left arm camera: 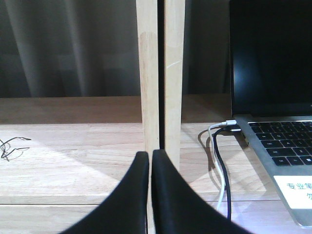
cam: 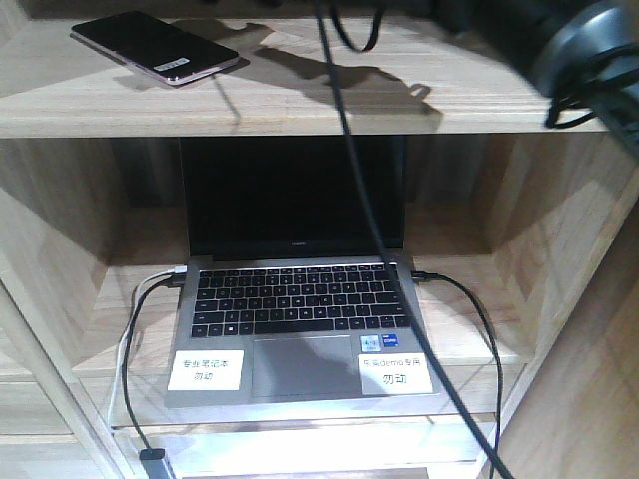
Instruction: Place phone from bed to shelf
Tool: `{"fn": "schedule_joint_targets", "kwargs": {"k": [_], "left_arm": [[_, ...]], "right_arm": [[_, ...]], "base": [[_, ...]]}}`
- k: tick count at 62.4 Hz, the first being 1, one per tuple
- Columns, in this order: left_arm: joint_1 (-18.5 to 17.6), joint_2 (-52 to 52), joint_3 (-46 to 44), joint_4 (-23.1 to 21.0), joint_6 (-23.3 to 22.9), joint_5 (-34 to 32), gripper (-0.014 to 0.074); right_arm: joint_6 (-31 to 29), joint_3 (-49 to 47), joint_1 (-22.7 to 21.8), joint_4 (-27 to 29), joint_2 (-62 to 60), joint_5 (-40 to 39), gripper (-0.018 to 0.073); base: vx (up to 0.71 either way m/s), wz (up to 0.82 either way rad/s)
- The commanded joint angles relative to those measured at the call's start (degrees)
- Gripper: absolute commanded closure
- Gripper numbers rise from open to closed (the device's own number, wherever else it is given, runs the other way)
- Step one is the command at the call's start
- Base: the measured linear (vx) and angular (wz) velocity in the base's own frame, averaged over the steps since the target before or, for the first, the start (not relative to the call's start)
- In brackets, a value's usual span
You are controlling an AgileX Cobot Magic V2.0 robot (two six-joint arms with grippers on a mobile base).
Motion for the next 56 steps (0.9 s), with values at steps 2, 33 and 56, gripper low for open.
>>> {"fn": "schedule_joint_targets", "kwargs": {"k": [2,33,56], "left_arm": [[0.02,-0.48,0.41,-0.53,0.0,-3.99,0.0595],[0.02,-0.48,0.41,-0.53,0.0,-3.99,0.0595],[0.02,-0.48,0.41,-0.53,0.0,-3.99,0.0595]], "right_arm": [[3.86,-1.8,-0.31,-3.24,-5.83,-1.39,0.0269],[19.42,3.19,-0.24,-22.91,-13.12,-5.19,0.0564],[9.88,34.23,-0.24,-20.6,-32.54,-21.95,0.0564]], "base": [[0.0,0.0],[0.0,0.0],[0.0,0.0]]}}
